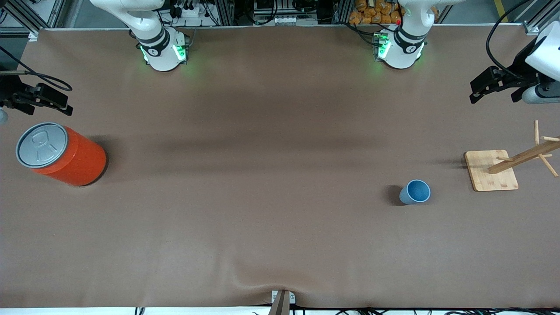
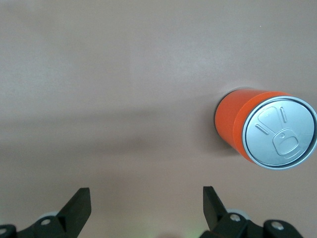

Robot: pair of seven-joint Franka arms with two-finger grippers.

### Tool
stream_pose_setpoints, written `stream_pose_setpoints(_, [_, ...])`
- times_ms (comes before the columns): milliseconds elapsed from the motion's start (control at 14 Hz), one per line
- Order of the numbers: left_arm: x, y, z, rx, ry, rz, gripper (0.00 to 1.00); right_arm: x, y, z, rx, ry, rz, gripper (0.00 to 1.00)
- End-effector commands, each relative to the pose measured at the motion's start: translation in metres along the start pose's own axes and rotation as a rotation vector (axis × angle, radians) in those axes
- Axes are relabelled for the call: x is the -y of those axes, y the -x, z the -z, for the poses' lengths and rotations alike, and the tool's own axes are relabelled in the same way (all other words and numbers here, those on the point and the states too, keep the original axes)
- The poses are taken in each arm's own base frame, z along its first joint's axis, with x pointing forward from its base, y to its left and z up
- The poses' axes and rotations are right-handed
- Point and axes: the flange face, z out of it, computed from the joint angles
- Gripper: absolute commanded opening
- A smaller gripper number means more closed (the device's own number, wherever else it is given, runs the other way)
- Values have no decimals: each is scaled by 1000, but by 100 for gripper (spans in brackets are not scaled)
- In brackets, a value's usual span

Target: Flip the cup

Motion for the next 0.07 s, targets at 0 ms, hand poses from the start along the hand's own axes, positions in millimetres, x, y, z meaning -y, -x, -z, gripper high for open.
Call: stream_pose_setpoints(0, [4, 5, 6, 17, -15, -10, 100, 1, 6, 5, -8, 6, 0, 100])
